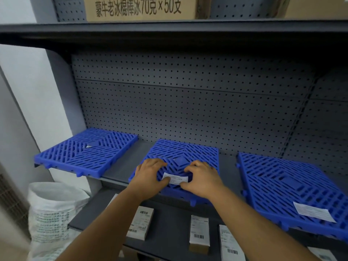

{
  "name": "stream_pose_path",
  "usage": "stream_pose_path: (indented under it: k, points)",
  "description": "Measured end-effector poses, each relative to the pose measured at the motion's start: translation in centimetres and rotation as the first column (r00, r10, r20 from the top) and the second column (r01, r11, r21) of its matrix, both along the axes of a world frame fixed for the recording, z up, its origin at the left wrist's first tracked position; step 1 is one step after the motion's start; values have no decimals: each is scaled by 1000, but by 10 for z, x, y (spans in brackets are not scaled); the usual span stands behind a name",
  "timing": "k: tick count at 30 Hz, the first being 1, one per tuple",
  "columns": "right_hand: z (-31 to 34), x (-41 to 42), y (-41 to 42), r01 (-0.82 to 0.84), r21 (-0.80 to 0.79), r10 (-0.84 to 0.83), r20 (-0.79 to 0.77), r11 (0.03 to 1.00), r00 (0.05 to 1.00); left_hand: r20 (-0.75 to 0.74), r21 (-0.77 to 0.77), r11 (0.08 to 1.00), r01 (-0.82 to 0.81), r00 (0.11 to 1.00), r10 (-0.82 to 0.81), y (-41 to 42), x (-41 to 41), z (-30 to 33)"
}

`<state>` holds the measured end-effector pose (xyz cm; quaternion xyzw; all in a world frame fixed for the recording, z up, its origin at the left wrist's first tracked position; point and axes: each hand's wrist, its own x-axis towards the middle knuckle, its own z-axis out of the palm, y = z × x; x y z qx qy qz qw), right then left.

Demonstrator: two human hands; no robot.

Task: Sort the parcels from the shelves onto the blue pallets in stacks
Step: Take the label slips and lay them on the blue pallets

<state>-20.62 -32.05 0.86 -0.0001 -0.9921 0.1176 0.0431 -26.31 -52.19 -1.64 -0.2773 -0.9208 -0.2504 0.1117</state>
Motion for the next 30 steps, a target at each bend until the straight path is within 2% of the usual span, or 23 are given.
stream_pose_path:
  k: [3, 7, 12, 16, 23, 30]
  points:
    - [-1, 9, 12, -4, -40, 3, -36, 999, 999, 0, 17, 999, 29, 1000, -29, 11, 2, 3]
    - [-1, 34, 38, -28, 13, 29, -101, 1000, 994, -8, 8, 996, 89, 996, -89, 41, 13, 7]
    - [-1, 76, 85, 26, 59, -14, -197, 998, 980, -108, -118, 971, 208, 969, -221, 88, 39, 13]
    - [-1, 104, 121, 82, 78, -64, -216, 994, 974, -160, -153, 955, 254, 947, -278, 126, 63, 20]
    - [-2, 159, 192, 135, 63, -116, -240, 989, 964, -142, -216, 931, 294, 934, -328, 203, 112, 24]
    - [0, 230, 305, 191, 12, -183, -242, 982, 953, -109, -219, 909, 354, 917, -383, 321, 174, 23]
